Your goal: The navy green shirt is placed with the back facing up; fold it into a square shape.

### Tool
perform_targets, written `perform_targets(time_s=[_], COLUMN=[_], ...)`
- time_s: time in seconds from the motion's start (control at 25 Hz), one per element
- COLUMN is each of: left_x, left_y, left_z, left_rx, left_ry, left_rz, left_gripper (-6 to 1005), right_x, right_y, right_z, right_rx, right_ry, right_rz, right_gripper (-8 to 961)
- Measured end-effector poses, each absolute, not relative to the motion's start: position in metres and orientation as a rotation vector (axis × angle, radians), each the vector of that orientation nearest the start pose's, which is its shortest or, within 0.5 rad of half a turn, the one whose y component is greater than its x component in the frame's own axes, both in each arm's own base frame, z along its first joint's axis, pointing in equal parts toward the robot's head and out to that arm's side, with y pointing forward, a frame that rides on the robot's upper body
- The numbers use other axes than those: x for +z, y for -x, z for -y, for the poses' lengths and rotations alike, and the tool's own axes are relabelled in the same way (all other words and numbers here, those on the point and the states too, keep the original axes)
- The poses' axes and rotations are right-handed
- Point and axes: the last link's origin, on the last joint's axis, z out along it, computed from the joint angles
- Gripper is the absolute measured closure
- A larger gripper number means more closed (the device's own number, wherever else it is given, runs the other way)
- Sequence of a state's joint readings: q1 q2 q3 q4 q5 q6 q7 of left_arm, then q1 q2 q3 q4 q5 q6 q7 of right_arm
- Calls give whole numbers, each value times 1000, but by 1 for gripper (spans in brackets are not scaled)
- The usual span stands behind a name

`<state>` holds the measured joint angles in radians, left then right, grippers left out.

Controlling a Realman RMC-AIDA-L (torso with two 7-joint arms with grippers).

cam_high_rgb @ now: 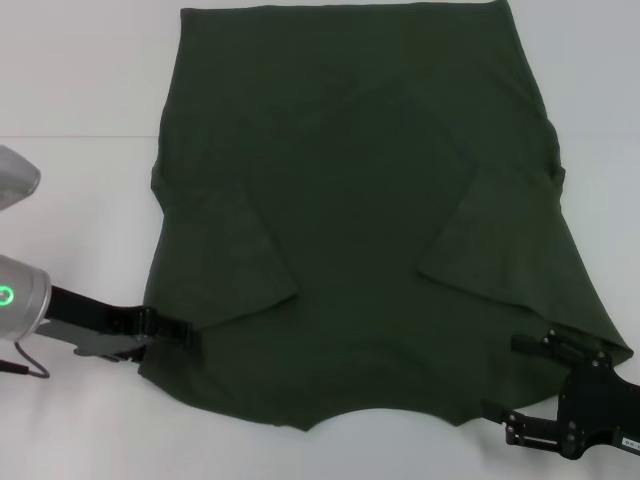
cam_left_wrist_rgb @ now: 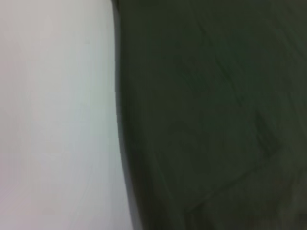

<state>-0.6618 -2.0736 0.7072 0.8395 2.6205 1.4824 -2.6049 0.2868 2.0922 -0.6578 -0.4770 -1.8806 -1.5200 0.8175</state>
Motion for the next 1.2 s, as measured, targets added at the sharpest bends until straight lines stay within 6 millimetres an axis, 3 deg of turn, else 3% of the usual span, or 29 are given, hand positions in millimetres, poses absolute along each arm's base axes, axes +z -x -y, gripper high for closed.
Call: perform_targets(time_s=[0.12, 0.36, 0.48, 1.12, 1.2], left_x=[13, 13, 12, 13, 13], left_y=[285, 286, 287, 290, 290], left_z=[-358, -360, -361, -360, -359], left_rx=[21, 31, 35, 47, 49], left_ry=[2164, 2190, 2182, 2199, 2206], left_rz=[1881, 1824, 1823, 1795, 1787], left_gripper=[148, 320, 573, 949, 949], right_x=[-24, -24, -24, -20, -18], right_y=[-332, -331, -331, -329, -328], right_z=[-250, -250, -250, -248, -248], right_rx=[674, 675, 677, 715, 730], right_ry=[2544, 2545, 2546, 2550, 2550], right_rz=[-395, -393, -393, -410, -428], right_gripper=[8, 9, 9, 10, 10])
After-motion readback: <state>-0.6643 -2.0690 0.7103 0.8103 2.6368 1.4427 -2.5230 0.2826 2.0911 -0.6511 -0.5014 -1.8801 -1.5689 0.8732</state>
